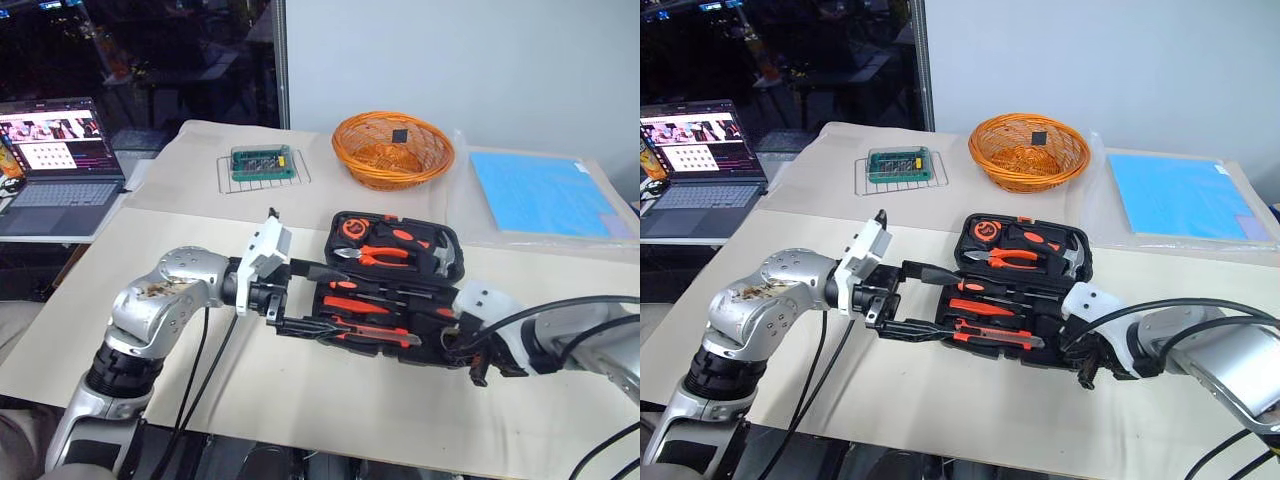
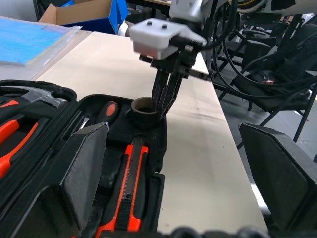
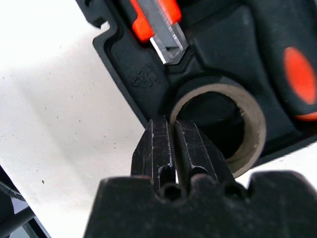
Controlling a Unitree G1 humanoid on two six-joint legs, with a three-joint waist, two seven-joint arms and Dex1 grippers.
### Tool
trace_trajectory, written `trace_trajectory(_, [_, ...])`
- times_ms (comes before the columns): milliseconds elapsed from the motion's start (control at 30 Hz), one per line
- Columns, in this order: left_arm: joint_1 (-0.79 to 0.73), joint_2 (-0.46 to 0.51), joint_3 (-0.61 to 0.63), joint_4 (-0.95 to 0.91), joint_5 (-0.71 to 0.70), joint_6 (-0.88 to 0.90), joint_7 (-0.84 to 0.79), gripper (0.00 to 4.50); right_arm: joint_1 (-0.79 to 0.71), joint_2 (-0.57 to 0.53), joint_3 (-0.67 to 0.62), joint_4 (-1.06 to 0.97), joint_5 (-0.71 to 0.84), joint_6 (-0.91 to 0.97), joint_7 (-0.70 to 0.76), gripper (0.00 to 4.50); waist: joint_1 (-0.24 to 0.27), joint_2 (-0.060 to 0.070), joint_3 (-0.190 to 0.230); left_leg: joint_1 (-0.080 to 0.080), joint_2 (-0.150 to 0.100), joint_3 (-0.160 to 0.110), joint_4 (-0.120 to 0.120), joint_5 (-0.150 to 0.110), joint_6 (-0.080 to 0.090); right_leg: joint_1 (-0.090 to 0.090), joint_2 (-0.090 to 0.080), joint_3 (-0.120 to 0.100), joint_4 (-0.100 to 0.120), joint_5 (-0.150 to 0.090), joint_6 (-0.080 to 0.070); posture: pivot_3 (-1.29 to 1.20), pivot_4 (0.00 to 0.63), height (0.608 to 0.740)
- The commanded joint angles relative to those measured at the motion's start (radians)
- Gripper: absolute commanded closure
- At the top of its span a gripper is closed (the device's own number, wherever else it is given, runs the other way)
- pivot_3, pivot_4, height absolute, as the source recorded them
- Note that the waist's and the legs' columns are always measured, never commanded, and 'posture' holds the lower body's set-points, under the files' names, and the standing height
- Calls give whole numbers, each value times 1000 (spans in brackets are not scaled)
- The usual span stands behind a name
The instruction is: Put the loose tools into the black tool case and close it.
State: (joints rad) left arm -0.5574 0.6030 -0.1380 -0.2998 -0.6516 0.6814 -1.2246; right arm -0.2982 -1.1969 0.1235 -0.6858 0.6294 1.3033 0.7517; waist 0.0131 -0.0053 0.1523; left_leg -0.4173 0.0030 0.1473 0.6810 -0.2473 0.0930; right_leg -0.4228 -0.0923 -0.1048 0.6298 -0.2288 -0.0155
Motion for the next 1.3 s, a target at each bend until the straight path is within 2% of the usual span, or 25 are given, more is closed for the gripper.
trace_trajectory(33, [4, 19, 20, -39, -16, -8, 1, 0, -1, 6, 31, 8, -16, -21, 7, 3758, 0, 0, 0, 0, 0, 0, 0, 0, 0, 0, 0, 0, 0, 0, 0, 0, 150, 740])
trace_trajectory(67, [5, 21, 21, -40, -16, -8, 3, 0, 0, 8, 34, 10, -18, -25, 11, 3542, 1, 0, 0, 0, 0, 0, 0, 0, 0, 0, 0, 0, 0, 0, 0, 0, 150, 740])
trace_trajectory(133, [7, 24, 20, -40, -15, -10, 6, 0, 2, 11, 35, 11, -22, -32, 15, 2820, 1, 0, 0, 0, 0, 0, 0, 0, 0, 0, 0, 0, 0, 0, 0, 0, 150, 740])
trace_trajectory(267, [18, 27, 30, -19, -10, -5, 31, 0, -27, 51, -81, -2, 42, -20, 29, 1499, 0, 0, 0, 0, 0, 0, 0, 0, 1, 0, 0, 0, 0, 1, -2, 0, 150, 740])
trace_trajectory(433, [3, -23, 60, 77, 18, 35, 184, 0, -52, 139, -305, 26, 120, -4, -1, 1499, 0, 0, 0, 0, 0, 0, 0, 2, 4, 0, 0, 0, 0, 1, -1, 0, 150, 740])
trace_trajectory(500, [-49, -101, 79, 152, 57, 74, 349, 0, -70, 218, -415, 95, 85, -20, -92, 1499, 3, -1, 1, 0, 0, 0, 0, 1, 2, 1, 0, 0, 0, 1, 2, 0, 150, 740])
trace_trajectory(567, [-95, -148, 100, 217, 80, 114, 452, 0, -112, 302, -467, 143, 52, -9, -194, 1499, 10, -5, 3, 1, 0, -1, 1, 2, 2, 3, 0, 0, 0, 2, 6, 0, 150, 740])
trace_trajectory(667, [-191, -245, 144, 334, 114, 221, 655, 0, -176, 370, -428, 254, -33, 23, -322, 1499, 11, -5, 3, -2, -2, -1, 2, 3, 3, 0, 0, 1, 0, 5, 7, 0, 150, 740])
trace_trajectory(767, [-271, -309, 161, 464, 172, 224, 775, 0, -277, 448, -369, 432, -117, 1, -420, 1499, 6, -5, 3, -3, -4, 0, 2, 9, 12, 0, -1, 1, 1, 9, 3, 0, 150, 740])
trace_trajectory(833, [-326, -337, 167, 568, 215, 218, 841, 0, -334, 481, -329, 552, -162, -27, -445, 1499, 0, -5, 3, -3, -5, 0, 2, 9, 12, -1, -1, 0, 2, 9, 3, 0, 150, 740])
trace_trajectory(967, [-452, -388, 164, 838, 279, 142, 871, 0, -447, 531, -246, 813, -256, -97, -470, 1499, -4, -5, 3, -4, -5, 2, 0, 10, 12, -2, 0, 0, 2, 9, 3, 0, 150, 740])
trace_trajectory(1100, [-527, -420, 149, 1044, 334, 48, 830, 0, -493, 548, -225, 931, -296, -118, -475, 1499, -4, -5, 3, -5, -5, 3, -1, 11, 12, -3, 0, -2, 0, 8, 4, 0, 150, 740])
trace_trajectory(1167, [-552, -428, 138, 1117, 360, -3, 798, 0, -504, 556, -225, 961, -304, -122, -475, 1996, -6, -5, 3, -5, -5, 4, -1, 11, 12, -3, 0, -2, 0, 8, 5, 0, 150, 740])
trace_trajectory(1300, [-592, -461, 118, 1212, 392, -51, 716, 1106, -492, 565, -238, 957, -294, -90, -460, 3260, -7, -5, 3, -5, -5, 4, -1, 11, 12, -2, -1, -3, -1, 8, 5, 0, 150, 740])
